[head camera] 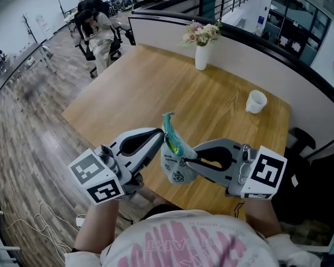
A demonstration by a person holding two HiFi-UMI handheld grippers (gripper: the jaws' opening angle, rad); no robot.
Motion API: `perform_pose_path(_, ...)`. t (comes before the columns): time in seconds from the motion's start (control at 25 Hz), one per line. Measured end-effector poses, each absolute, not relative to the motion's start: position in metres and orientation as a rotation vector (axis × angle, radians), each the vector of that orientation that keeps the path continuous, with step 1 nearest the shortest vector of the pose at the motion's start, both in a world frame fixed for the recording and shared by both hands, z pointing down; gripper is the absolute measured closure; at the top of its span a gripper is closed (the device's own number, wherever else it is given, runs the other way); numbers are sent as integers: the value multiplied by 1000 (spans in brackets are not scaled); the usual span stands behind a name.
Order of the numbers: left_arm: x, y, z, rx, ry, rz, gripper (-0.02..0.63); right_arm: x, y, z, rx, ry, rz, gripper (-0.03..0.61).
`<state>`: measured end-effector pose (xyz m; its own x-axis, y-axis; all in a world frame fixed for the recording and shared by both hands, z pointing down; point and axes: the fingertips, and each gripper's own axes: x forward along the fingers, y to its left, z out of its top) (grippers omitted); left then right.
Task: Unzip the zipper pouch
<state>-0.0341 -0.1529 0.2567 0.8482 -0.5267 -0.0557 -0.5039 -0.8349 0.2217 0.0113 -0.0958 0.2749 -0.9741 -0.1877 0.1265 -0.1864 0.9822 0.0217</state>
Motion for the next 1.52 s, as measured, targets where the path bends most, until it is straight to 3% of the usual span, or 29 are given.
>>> perform_pose_path(1.52,-75,-192,276,2700,-1120,-204,607,42,-142,260,617,-3099,75,546)
